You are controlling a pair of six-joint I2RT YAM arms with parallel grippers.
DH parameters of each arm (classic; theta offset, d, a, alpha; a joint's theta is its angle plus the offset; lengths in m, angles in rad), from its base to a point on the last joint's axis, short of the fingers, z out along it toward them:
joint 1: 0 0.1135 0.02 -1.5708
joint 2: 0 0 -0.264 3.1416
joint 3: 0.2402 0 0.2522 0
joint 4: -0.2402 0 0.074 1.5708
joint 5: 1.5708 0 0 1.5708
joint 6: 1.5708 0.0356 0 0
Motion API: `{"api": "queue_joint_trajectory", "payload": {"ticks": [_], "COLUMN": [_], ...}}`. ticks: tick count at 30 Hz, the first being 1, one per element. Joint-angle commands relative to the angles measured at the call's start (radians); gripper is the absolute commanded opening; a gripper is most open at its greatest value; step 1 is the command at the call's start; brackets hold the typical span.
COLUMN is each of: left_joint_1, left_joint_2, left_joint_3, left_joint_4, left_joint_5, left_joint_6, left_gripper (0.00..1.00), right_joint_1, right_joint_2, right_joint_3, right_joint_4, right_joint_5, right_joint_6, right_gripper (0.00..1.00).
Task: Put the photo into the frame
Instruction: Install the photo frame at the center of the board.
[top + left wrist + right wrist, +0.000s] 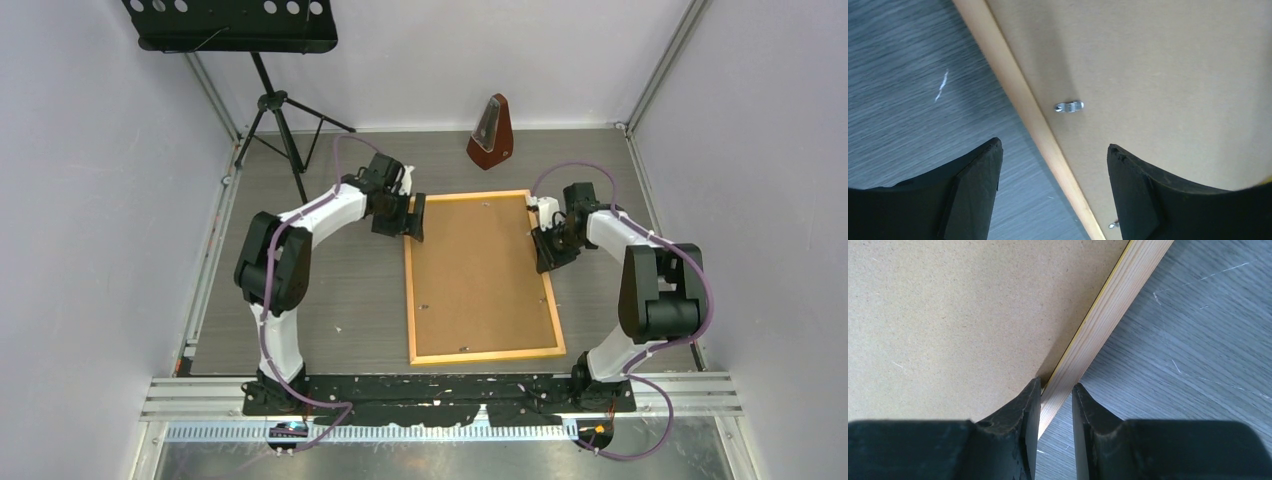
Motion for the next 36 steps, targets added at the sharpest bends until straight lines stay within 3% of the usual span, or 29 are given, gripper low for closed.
{"api": "queue_joint_trajectory", "payload": {"ticks": [1,24,36], "left_joint_1": [-0.008,-0.027,-0.026], "left_joint_2": [0.047,0.156,0.171], "left_joint_3": [0.057,0.156,0.135], "left_joint_4": [-0.071,-0.047,-0.048], "left_joint_5": [-0.084,-0.115,-0.124], "left_joint_6": [0.01,-0.05,-0.051], "left_gripper": [0.73,0.7,0.62], "right_joint_1": [0.003,-0.001,-0.006], "right_joint_2": [-0.038,-0.044,-0.039], "right_joint_3": [-0.042,-0.057,-0.053], "right_joint_4": [-0.015,-0.012,-0.01], "right_joint_5": [0.003,-0.016,-0.02], "right_joint_6": [-0.067,-0.059,-0.058], "right_gripper": [0.12,0.12,0.12]}}
